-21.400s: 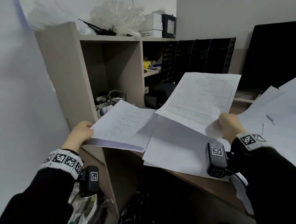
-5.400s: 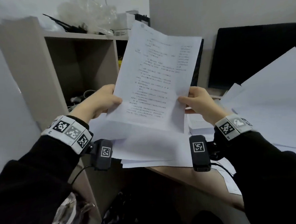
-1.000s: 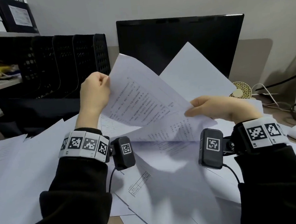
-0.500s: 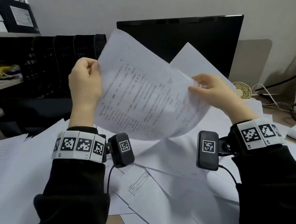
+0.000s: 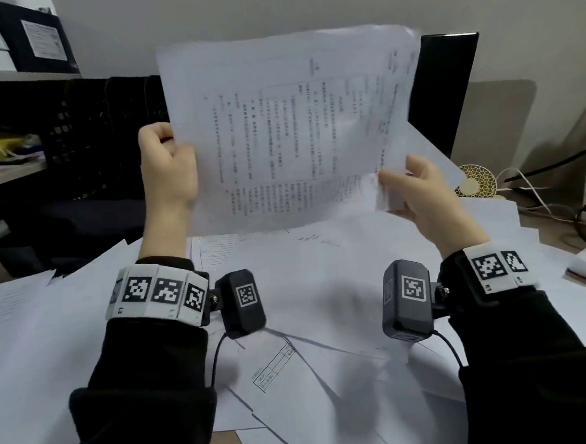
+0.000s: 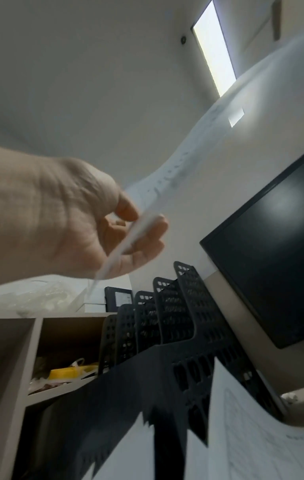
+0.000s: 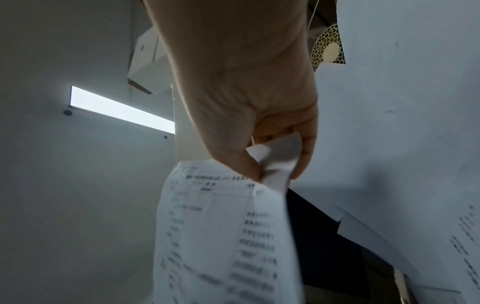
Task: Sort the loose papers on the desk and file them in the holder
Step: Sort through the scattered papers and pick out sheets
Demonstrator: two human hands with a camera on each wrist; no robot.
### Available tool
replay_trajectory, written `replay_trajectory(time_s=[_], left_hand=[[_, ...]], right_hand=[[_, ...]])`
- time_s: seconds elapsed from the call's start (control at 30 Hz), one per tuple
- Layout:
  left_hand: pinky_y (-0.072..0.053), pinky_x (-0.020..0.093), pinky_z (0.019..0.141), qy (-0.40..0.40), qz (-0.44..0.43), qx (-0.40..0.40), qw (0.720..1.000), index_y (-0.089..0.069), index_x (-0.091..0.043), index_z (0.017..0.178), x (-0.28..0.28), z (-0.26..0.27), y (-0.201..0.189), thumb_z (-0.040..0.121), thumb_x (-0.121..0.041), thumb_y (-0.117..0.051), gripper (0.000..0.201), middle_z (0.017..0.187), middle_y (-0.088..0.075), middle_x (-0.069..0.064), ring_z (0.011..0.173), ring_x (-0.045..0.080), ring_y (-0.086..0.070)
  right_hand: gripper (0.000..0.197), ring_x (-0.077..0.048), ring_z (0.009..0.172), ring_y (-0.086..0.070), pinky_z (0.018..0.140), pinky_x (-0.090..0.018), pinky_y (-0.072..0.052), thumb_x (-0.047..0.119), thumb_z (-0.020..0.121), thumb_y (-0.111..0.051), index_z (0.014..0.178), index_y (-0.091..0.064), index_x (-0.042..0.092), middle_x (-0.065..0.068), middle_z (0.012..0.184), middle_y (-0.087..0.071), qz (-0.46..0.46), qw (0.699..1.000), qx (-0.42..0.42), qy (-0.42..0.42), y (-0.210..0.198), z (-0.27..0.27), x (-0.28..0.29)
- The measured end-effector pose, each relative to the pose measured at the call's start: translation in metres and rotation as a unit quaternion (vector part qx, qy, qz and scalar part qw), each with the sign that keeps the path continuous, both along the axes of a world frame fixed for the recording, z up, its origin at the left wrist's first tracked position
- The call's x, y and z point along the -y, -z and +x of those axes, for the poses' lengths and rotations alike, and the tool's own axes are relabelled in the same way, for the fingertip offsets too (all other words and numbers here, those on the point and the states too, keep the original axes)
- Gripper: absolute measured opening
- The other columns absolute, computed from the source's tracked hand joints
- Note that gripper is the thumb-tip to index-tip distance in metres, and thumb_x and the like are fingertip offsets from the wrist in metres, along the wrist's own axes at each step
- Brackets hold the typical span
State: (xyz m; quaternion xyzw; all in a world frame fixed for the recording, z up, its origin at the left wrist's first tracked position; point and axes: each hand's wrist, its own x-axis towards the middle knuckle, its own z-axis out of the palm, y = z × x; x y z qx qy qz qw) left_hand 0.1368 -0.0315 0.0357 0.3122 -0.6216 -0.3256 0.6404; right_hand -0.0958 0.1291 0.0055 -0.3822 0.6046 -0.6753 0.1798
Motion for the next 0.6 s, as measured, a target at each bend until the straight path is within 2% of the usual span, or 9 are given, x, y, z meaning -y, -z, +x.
replay_trajectory(time_s=[0.03, 0.1, 0.17, 0.23, 0.3, 0.37, 0.47, 0.53, 0.6], left_hand=[[-0.043, 0.010, 0.066, 0.027, 0.015, 0.007, 1.000, -0.036, -0.013, 0.113, 0.004, 0.004, 0.000, 0.090, -0.006, -0.051, 0.028, 0.091, -0.056, -0.009, 0.074, -0.006, -0.054], [-0.046, 0.022, 0.085, 0.059, 0.031, 0.048, 0.997, -0.028, -0.012, 0.132, 0.010, 0.014, 0.003, 0.086, -0.009, -0.063, 0.057, 0.119, -0.055, 0.002, 0.101, 0.005, -0.056], [-0.034, 0.031, 0.105, 0.041, 0.016, 0.117, 0.992, -0.017, -0.016, 0.146, 0.013, 0.021, 0.007, 0.082, -0.020, -0.072, 0.085, 0.144, -0.038, 0.005, 0.130, 0.015, -0.039], [-0.025, 0.038, 0.114, 0.038, -0.019, 0.168, 0.985, -0.021, -0.022, 0.148, 0.010, 0.022, 0.006, 0.072, -0.039, -0.079, 0.097, 0.152, -0.029, 0.002, 0.140, 0.017, -0.025], [-0.030, 0.045, 0.112, 0.065, -0.042, 0.223, 0.972, -0.036, -0.032, 0.141, 0.000, 0.018, 0.002, 0.058, -0.055, -0.078, 0.095, 0.146, -0.037, -0.001, 0.137, 0.019, -0.032], [-0.043, 0.042, 0.098, 0.102, -0.033, 0.268, 0.957, -0.050, -0.038, 0.123, -0.010, 0.012, 0.000, 0.059, -0.051, -0.081, 0.072, 0.129, -0.053, -0.003, 0.122, 0.019, -0.048], [-0.052, 0.036, 0.073, 0.152, -0.043, 0.261, 0.952, -0.065, -0.019, 0.096, -0.019, 0.004, 0.001, 0.081, -0.030, -0.074, 0.021, 0.097, -0.069, 0.000, 0.089, 0.015, -0.067], [-0.054, 0.043, 0.075, 0.133, -0.052, 0.249, 0.958, -0.066, -0.011, 0.092, -0.017, 0.005, 0.002, 0.089, -0.029, -0.067, 0.019, 0.092, -0.071, 0.006, 0.085, 0.023, -0.068], [-0.053, 0.048, 0.081, 0.103, -0.054, 0.231, 0.966, -0.065, -0.010, 0.095, -0.010, 0.008, 0.004, 0.089, -0.032, -0.064, 0.023, 0.095, -0.070, 0.011, 0.090, 0.031, -0.066]], right_hand=[[0.013, -0.003, 0.063, -0.064, 0.054, -0.020, -0.051, 0.007, 0.094, -0.053, 0.094, -0.057, 0.019, 0.006, 0.082, -0.065, -0.015, 0.999, -0.019, 0.021, -0.001, -0.003, -0.001], [0.017, -0.010, 0.065, -0.059, 0.059, -0.026, -0.049, 0.005, 0.092, -0.051, 0.083, -0.054, 0.018, 0.005, 0.075, -0.060, -0.035, 0.993, -0.087, 0.072, -0.002, -0.010, -0.004], [0.013, -0.016, 0.068, -0.053, 0.064, -0.033, -0.044, 0.009, 0.086, -0.051, 0.075, -0.054, 0.015, 0.004, 0.070, -0.056, -0.033, 0.981, -0.160, 0.101, -0.003, -0.014, -0.006], [0.009, -0.017, 0.070, -0.051, 0.065, -0.033, -0.041, 0.012, 0.084, -0.050, 0.078, -0.056, 0.009, 0.002, 0.071, -0.056, -0.020, 0.977, -0.196, 0.087, -0.006, -0.011, -0.006], [0.016, -0.015, 0.068, -0.048, 0.064, -0.031, -0.037, 0.012, 0.084, -0.049, 0.071, -0.055, 0.018, 0.005, 0.068, -0.054, -0.012, 0.976, -0.210, 0.057, -0.010, -0.005, -0.007], [0.028, -0.010, 0.063, -0.043, 0.061, -0.028, -0.034, 0.009, 0.087, -0.049, 0.065, -0.051, 0.026, 0.013, 0.062, -0.049, -0.021, 0.974, -0.224, 0.035, -0.016, 0.003, -0.011], [0.016, -0.010, 0.067, -0.047, 0.060, -0.026, -0.037, 0.014, 0.093, -0.051, 0.078, -0.053, 0.020, 0.007, 0.073, -0.051, -0.042, 0.976, -0.212, 0.019, -0.024, 0.010, -0.017], [0.014, -0.009, 0.078, -0.057, 0.068, -0.025, -0.046, 0.031, 0.099, -0.047, 0.093, -0.055, 0.022, 0.006, 0.089, -0.058, -0.017, 0.990, -0.138, 0.011, -0.025, 0.009, -0.021], [0.037, -0.014, 0.090, -0.063, 0.078, -0.033, -0.050, 0.051, 0.098, -0.035, 0.108, -0.056, 0.023, 0.003, 0.102, -0.064, 0.046, 0.997, -0.062, 0.000, -0.021, 0.001, -0.022]])
